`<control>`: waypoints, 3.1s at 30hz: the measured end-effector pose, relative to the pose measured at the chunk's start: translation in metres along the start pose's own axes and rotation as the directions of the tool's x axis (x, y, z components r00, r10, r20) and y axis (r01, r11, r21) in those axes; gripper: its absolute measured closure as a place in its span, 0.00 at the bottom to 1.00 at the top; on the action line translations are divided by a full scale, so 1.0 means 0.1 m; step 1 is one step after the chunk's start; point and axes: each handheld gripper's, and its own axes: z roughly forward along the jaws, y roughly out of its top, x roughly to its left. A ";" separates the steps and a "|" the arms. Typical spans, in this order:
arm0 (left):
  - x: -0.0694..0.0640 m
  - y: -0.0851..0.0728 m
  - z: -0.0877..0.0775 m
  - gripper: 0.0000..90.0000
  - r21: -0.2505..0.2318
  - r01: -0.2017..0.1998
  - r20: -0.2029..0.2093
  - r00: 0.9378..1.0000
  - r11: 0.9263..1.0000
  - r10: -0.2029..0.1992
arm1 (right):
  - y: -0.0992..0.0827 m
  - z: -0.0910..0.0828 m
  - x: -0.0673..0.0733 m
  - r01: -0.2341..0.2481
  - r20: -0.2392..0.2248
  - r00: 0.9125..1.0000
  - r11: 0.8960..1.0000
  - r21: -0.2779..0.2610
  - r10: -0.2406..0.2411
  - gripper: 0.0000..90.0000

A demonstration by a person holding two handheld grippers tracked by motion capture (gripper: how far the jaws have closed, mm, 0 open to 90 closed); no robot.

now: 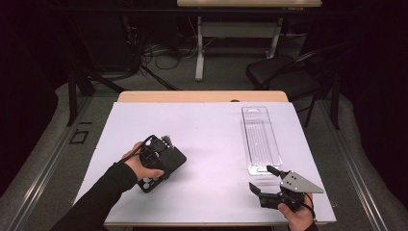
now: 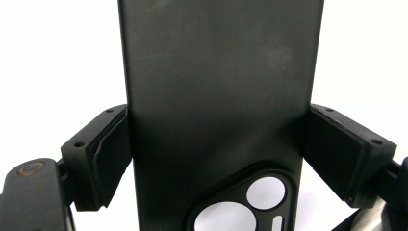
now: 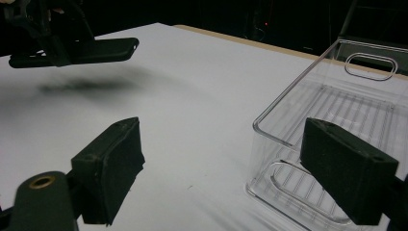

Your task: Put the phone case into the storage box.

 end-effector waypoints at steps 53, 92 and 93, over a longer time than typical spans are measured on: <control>-0.27 0.42 -0.22 0.16 -0.005 -0.117 0.041 0.992 0.993 0.117 | 0.22 0.24 0.11 0.088 0.002 0.996 0.994 0.065 -0.088 0.16; -0.27 0.48 -0.28 0.16 -0.002 -0.123 0.055 0.991 0.992 0.123 | 0.81 1.02 0.24 0.202 -0.097 0.976 0.977 0.063 -0.196 0.18; -0.27 0.48 -0.28 0.16 -0.002 -0.123 0.057 0.991 0.992 0.123 | 0.81 1.03 0.24 0.211 -0.096 0.974 0.976 0.063 -0.204 0.18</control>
